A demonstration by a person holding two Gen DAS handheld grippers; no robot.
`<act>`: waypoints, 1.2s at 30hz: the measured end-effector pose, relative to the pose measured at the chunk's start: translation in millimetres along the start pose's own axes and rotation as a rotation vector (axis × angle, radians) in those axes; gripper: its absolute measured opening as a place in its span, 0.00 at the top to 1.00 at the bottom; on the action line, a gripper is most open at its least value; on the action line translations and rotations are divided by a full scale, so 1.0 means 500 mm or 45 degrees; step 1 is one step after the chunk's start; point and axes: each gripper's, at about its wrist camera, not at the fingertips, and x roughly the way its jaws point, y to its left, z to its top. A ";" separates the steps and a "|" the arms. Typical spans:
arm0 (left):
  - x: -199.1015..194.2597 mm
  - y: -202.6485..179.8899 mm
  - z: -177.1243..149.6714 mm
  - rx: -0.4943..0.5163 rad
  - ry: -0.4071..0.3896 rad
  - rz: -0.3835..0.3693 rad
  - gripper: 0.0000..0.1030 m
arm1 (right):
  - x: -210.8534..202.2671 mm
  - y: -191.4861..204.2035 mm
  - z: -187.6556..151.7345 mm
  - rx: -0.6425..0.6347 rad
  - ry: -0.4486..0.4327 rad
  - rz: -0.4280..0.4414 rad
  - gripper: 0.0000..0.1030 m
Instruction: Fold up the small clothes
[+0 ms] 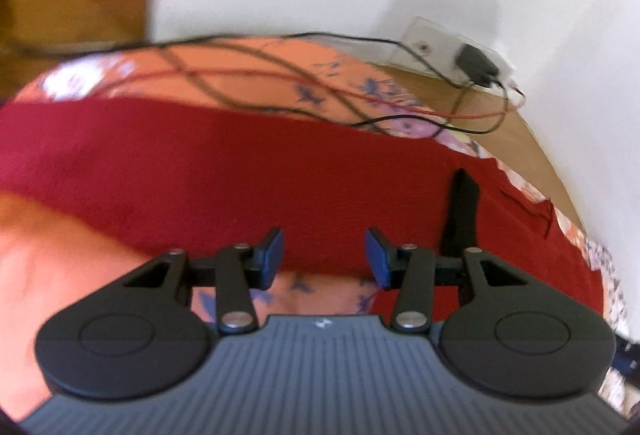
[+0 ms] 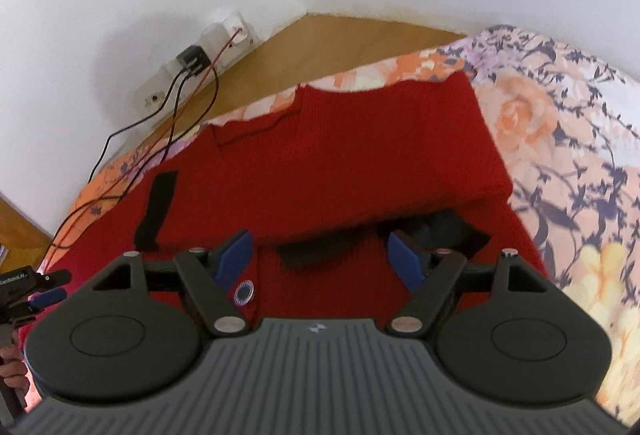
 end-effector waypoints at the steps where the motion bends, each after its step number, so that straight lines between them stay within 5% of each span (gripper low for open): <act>1: 0.001 0.013 -0.003 -0.030 0.008 -0.004 0.53 | 0.002 0.004 -0.007 -0.003 0.007 -0.004 0.21; 10: -0.010 0.111 -0.016 -0.170 -0.034 0.004 0.51 | -0.002 0.032 -0.053 0.007 0.041 -0.029 0.21; 18: -0.019 0.161 -0.009 -0.289 -0.099 -0.081 0.51 | -0.038 0.054 -0.074 0.023 0.031 -0.066 0.21; 36: -0.027 0.204 0.009 -0.259 -0.200 -0.041 0.51 | -0.102 0.087 -0.103 0.053 -0.028 -0.107 0.20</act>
